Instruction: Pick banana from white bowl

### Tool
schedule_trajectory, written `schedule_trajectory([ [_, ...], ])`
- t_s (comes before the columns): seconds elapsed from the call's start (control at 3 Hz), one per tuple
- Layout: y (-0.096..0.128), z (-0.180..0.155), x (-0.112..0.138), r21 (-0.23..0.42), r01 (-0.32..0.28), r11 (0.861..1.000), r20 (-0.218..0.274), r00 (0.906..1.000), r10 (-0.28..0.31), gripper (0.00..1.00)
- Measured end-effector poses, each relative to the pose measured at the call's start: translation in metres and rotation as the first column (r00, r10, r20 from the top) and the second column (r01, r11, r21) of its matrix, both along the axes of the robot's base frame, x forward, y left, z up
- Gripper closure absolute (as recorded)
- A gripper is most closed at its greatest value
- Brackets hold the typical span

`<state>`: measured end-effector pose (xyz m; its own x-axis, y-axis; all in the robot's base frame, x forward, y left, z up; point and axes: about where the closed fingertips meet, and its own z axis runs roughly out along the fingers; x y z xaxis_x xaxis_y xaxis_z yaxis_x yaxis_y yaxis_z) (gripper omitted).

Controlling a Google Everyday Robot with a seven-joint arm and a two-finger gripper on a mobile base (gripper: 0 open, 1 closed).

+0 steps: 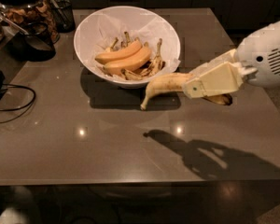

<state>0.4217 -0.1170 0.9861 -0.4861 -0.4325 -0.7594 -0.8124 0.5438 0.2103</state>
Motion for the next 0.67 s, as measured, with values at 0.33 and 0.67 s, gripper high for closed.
schedule_trajectory([
  [0.33,0.0197,0.0032,-0.0353,-0.012,-0.002,1.000,-0.007,1.0000,0.002,1.00],
  [0.67,0.0204,0.0019,-0.0377,-0.012,-0.002,1.000,-0.011,0.9999,0.002,1.00],
])
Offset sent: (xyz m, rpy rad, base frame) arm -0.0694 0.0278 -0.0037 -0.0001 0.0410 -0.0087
